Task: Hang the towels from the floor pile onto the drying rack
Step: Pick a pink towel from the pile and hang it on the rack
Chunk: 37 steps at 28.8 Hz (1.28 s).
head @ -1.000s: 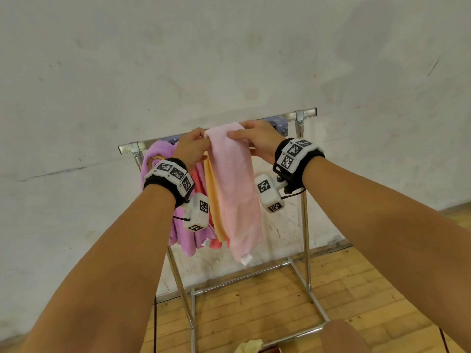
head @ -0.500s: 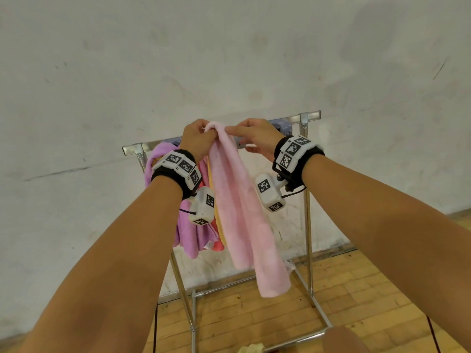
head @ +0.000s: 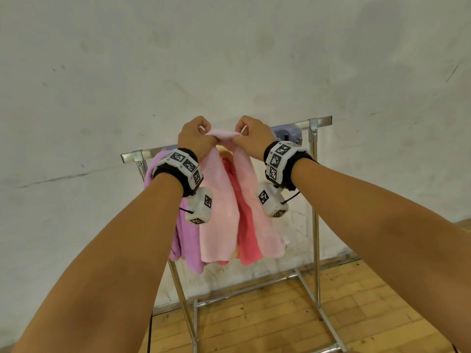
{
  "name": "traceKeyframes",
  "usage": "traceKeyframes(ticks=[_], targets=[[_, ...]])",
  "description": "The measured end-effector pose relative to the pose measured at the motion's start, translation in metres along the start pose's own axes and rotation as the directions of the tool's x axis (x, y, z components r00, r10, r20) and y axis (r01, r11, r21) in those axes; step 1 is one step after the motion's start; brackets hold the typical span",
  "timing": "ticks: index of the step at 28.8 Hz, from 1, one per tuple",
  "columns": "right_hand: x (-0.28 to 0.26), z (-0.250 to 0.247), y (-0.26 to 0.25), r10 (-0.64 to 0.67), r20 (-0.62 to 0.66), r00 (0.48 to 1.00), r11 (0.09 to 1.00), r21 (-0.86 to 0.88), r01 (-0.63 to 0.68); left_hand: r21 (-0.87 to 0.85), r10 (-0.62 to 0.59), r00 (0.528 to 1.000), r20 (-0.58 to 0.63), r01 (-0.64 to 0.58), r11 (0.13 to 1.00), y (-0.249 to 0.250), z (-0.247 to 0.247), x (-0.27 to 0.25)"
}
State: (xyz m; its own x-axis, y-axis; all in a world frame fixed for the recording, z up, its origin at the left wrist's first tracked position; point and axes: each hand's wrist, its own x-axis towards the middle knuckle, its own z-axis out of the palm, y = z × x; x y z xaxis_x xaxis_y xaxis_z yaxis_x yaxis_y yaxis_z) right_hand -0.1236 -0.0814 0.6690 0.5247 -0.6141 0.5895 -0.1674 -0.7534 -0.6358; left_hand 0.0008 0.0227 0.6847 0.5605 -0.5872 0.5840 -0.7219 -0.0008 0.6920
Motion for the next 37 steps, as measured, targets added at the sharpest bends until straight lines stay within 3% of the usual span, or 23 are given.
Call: traceKeyframes(ticks=[6, 11, 23, 33, 37], targets=[[0.026, 0.002, 0.005, -0.070, -0.042, 0.997, 0.994, -0.084, 0.066, 0.179, 0.041, 0.999, -0.030, -0.035, 0.983, -0.005, 0.002, 0.024], [0.047, 0.009, 0.013, -0.130, 0.029, 0.991, 0.950, -0.283, 0.133, 0.262, 0.050, 0.998, -0.031, -0.040, 0.964, -0.017, 0.007, 0.042], [0.055, 0.046, 0.040, -0.136, 0.089, 0.987, 0.930, -0.332, 0.159, 0.308, 0.022, 1.000, -0.016, -0.016, 0.951, -0.056, 0.016, 0.057], [0.047, 0.040, 0.024, -0.056, 0.279, 0.959, 0.919, -0.360, 0.158, 0.330, -0.053, 0.998, 0.036, 0.038, 0.943, -0.051, 0.013, 0.053], [0.037, 0.037, 0.016, -0.012, 0.325, 0.945, 0.949, -0.295, 0.113, 0.324, -0.105, 0.993, 0.060, 0.080, 0.943, -0.045, 0.006, 0.048]])
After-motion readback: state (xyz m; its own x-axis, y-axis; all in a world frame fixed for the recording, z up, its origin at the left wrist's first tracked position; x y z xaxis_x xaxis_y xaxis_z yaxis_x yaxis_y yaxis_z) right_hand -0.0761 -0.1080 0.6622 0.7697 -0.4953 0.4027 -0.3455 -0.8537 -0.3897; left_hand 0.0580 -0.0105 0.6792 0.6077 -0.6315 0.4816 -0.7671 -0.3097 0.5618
